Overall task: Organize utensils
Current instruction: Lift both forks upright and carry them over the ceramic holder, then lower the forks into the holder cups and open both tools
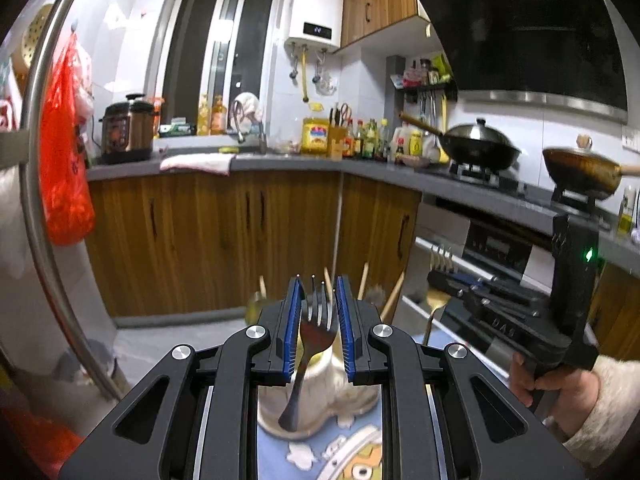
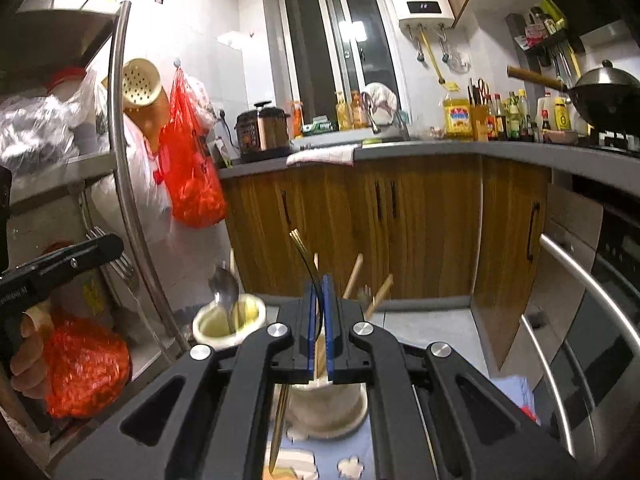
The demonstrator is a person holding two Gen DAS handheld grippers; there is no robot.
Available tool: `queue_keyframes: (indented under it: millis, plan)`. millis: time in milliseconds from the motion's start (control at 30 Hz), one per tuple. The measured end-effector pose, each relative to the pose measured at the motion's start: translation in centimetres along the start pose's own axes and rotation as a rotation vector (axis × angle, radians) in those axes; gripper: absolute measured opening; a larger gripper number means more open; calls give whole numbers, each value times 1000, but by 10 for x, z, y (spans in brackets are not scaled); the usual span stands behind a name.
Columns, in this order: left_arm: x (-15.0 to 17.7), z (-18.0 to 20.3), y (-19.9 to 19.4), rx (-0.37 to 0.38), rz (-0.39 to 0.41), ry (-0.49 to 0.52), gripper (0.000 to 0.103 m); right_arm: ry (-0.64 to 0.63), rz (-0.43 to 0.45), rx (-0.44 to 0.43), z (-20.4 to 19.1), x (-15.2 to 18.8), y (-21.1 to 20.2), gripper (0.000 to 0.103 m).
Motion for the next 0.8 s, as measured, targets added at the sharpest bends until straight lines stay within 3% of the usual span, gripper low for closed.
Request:
queue_keyframes:
  millis: [333, 433, 700, 767, 800]
  plan:
    - [-59, -5, 10, -17, 81, 4, 19, 1, 98, 67, 16, -49, 20, 3]
    - [-55, -4, 23, -23, 73, 10, 19, -20, 133, 112, 23, -52, 24, 3]
    - [-20, -13, 66, -25, -10, -14, 16, 3, 136, 119, 36, -49, 37, 3]
    - [-13, -18, 72, -24, -23, -24, 6, 8, 145, 115, 36, -51, 37, 3]
    - [-9, -20, 75, -23, -35, -26, 6, 10, 151, 113, 35, -52, 36, 3]
Point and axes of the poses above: each gripper's, at about its wrist camera, not at the fingertips, and y roughly the way its jaws point, z to its right, x to its underside, the point moved 9 cm from there along y, roughly the way its jaws point, and after that the axes turned 3 degrees about -x, right-handed, at the moved point
